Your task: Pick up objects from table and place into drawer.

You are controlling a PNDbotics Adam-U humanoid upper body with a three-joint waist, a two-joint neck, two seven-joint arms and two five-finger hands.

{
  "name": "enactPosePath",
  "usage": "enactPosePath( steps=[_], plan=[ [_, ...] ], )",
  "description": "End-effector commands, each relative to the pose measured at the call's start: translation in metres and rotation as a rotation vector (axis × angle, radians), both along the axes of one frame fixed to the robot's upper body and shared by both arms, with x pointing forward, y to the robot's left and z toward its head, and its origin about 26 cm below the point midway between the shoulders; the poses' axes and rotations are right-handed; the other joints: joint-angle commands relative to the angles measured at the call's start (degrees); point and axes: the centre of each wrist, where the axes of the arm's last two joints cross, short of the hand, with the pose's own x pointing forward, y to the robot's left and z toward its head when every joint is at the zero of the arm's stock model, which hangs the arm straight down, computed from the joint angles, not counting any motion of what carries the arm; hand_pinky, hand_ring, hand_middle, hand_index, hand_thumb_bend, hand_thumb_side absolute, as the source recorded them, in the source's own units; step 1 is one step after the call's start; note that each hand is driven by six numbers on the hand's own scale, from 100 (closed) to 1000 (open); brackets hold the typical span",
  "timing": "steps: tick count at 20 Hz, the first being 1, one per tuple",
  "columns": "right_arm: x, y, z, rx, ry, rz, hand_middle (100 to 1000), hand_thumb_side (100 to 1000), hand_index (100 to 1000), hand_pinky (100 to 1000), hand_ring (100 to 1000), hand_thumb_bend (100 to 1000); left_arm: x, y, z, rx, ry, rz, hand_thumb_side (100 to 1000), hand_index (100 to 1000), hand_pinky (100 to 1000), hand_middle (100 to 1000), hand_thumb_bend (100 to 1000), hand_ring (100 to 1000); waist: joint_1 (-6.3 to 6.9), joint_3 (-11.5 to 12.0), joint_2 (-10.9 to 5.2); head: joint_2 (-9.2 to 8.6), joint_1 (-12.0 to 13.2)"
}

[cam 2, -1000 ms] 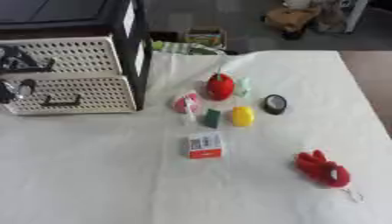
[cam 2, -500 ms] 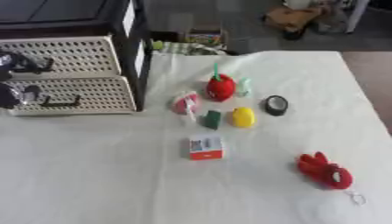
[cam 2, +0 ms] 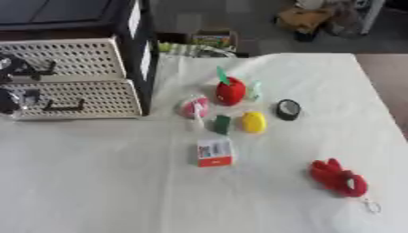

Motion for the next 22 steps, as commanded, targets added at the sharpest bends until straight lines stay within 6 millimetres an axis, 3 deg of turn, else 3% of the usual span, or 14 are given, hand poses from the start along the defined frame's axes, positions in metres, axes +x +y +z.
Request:
enactPosePath(
  steps=[1, 22],
  plan=[
    [-0.003, -0.001, 0.008, -0.023, -0.027, -0.006, 628, 834, 820, 827, 617, 100, -0.009, 0.005, 0.011, 0.033, -0.019, 0.018, 408, 834, 100, 100, 105, 100, -0.16, 0.22, -1.39, -0.29, 0.14],
    [-0.003, -0.001, 0.008, -0.019, -0.026, -0.007, 628, 835, 819, 827, 619, 100, -0.044, -0.004, 0.002, 0.098, -0.029, -0.035, 408, 828, 100, 100, 105, 100, -0.55, 0.79, -1.87, 0.06, -0.2]
  ],
)
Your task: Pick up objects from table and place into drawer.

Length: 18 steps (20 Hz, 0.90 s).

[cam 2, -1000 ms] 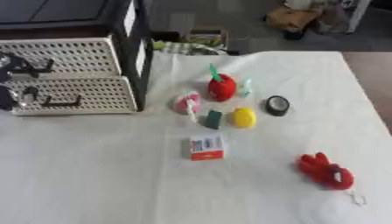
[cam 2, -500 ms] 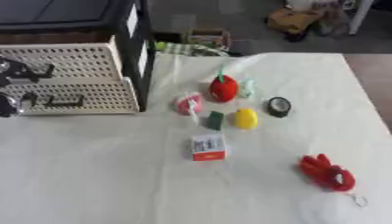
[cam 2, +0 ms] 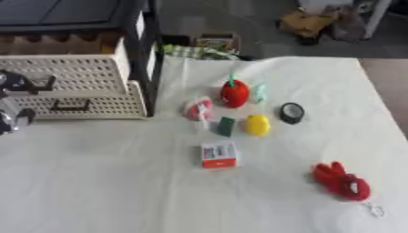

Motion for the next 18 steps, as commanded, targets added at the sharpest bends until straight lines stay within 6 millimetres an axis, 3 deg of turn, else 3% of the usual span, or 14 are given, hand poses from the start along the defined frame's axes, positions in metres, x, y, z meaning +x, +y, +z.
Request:
enactPosePath(
  steps=[1, 11, 18],
  plan=[
    [-0.003, -0.001, 0.008, -0.019, -0.03, -0.007, 628, 835, 819, 827, 619, 100, -0.013, 0.001, 0.014, 0.037, -0.037, 0.004, 408, 828, 100, 100, 105, 100, -0.1, 0.12, -1.27, 0.05, -0.29],
    [-0.004, -0.002, 0.007, -0.012, -0.032, -0.009, 629, 836, 819, 827, 620, 100, -0.035, -0.009, 0.008, 0.063, -0.048, -0.033, 408, 829, 100, 100, 105, 100, -0.51, 0.36, -1.57, 0.28, -0.84],
    [-0.004, -0.002, 0.007, -0.008, -0.033, -0.01, 630, 837, 819, 827, 621, 100, -0.037, -0.003, 0.001, 0.05, -0.072, -0.037, 408, 829, 100, 100, 105, 100, -0.73, 0.58, -1.77, 0.18, -1.09]
  ],
)
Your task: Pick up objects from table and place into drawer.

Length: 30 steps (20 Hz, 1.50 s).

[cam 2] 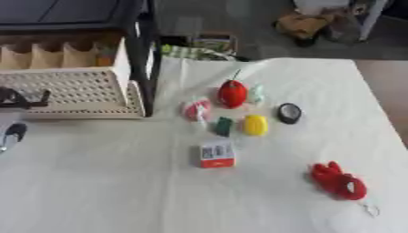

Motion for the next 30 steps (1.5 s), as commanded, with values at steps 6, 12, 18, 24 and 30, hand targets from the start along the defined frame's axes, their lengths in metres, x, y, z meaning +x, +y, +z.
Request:
enactPosePath(
  steps=[6, 12, 18, 24, 30],
  plan=[
    [-0.004, -0.002, 0.008, -0.01, -0.031, -0.011, 631, 836, 819, 827, 622, 100, -0.006, 0.009, 0.005, 0.037, -0.041, 0.013, 408, 823, 100, 100, 105, 100, -0.27, 0.17, -1.34, -0.12, -0.17],
    [-0.004, -0.002, 0.007, -0.007, -0.031, -0.014, 631, 835, 818, 827, 622, 100, -0.007, 0.012, 0.001, 0.051, -0.036, -0.003, 408, 819, 100, 100, 105, 100, -0.46, 0.35, -1.45, -0.1, -0.2],
    [-0.004, -0.003, 0.007, -0.005, -0.032, -0.017, 631, 835, 818, 827, 622, 100, -0.008, 0.014, -0.004, 0.066, -0.039, -0.023, 408, 817, 100, 100, 105, 100, -0.54, 0.43, -1.49, -0.03, -0.14],
    [-0.004, -0.003, 0.007, -0.003, -0.034, -0.02, 631, 836, 818, 827, 623, 100, -0.008, 0.016, -0.007, 0.073, -0.038, -0.039, 408, 814, 100, 100, 105, 100, -0.64, 0.51, -1.53, -0.03, -0.13],
    [-0.004, -0.003, 0.007, 0.003, -0.035, -0.025, 631, 836, 818, 827, 623, 100, -0.009, 0.019, -0.012, 0.085, -0.026, -0.042, 408, 802, 100, 100, 105, 100, -0.74, 0.64, -1.57, -0.02, -0.16]
  ],
)
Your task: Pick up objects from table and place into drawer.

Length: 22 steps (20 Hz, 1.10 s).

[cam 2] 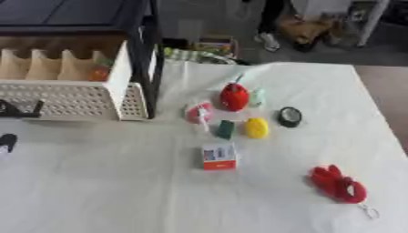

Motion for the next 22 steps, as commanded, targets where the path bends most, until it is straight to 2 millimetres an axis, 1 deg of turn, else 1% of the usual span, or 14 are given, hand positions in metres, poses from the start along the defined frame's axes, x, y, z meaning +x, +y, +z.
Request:
enactPosePath(
  steps=[1, 13, 22],
  plan=[
    [-0.0034, -0.0017, 0.0086, -0.011, -0.033, -0.013, 631, 837, 818, 827, 623, 100, -0.0031, 0.0028, 0.0035, 0.048, 0.01, -0.003, 408, 802, 100, 100, 105, 100, -0.07, 0.22, -1.14, -0.01, -0.1],
    [-0.0036, -0.0022, 0.0079, -0.006, -0.031, -0.019, 632, 838, 817, 828, 624, 100, -0.0039, 0.0053, -0.0001, 0.049, 0.006, -0.024, 408, 776, 100, 100, 105, 100, -0.22, 0.49, -1.39, 0.07, -0.25],
    [-0.0037, -0.0023, 0.0072, 0.0, -0.03, -0.022, 631, 837, 817, 828, 624, 100, -0.0028, 0.0023, 0.0041, -0.024, -0.046, -0.052, 408, 674, 100, 100, 105, 100, -0.24, 0.38, -1.48, 0.09, -0.05]
  ],
)
